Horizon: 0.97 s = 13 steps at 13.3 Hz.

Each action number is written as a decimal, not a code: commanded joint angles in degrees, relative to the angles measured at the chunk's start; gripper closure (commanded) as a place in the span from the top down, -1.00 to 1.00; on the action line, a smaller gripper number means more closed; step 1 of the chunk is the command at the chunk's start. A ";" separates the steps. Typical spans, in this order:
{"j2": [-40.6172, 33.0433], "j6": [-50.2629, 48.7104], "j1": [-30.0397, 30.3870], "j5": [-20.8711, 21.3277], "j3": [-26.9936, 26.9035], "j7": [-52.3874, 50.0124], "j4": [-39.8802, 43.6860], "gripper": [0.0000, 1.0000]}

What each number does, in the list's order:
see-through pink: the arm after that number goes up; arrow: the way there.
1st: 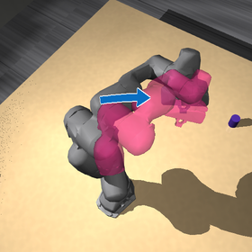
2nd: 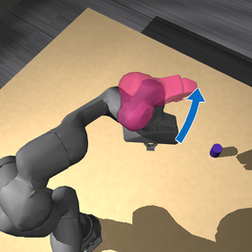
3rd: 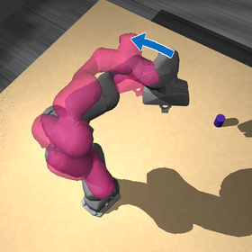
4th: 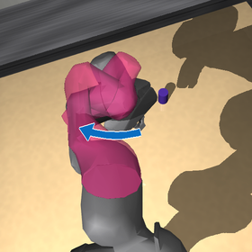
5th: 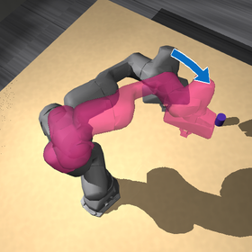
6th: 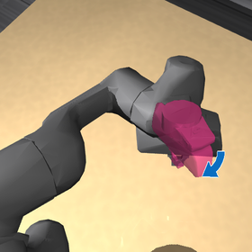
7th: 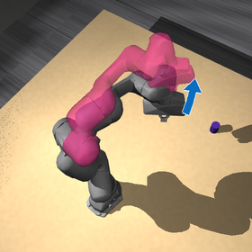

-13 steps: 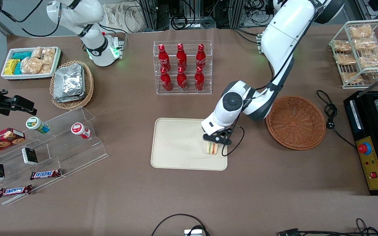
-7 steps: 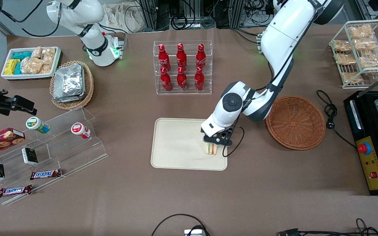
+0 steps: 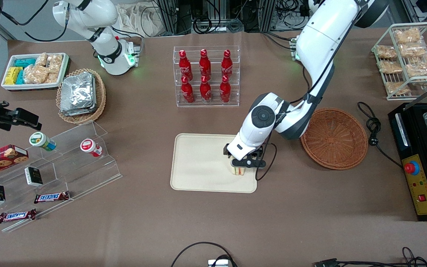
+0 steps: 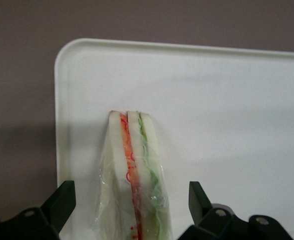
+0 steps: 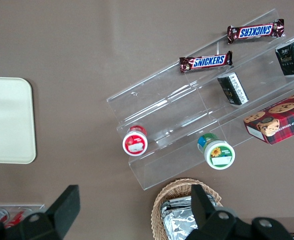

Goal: Place sandwich from basket to tray

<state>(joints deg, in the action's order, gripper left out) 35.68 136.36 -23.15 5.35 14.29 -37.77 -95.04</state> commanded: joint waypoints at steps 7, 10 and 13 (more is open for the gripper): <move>-12.72 -28.40 2.93 2.47 -4.17 -2.31 11.63 1.00; -17.48 -34.04 3.02 4.32 -8.64 1.80 11.28 1.00; -20.65 -37.39 3.02 3.18 -13.66 8.84 11.19 1.00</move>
<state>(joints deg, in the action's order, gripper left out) 17.72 100.43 -19.86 8.85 3.01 -32.32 -82.15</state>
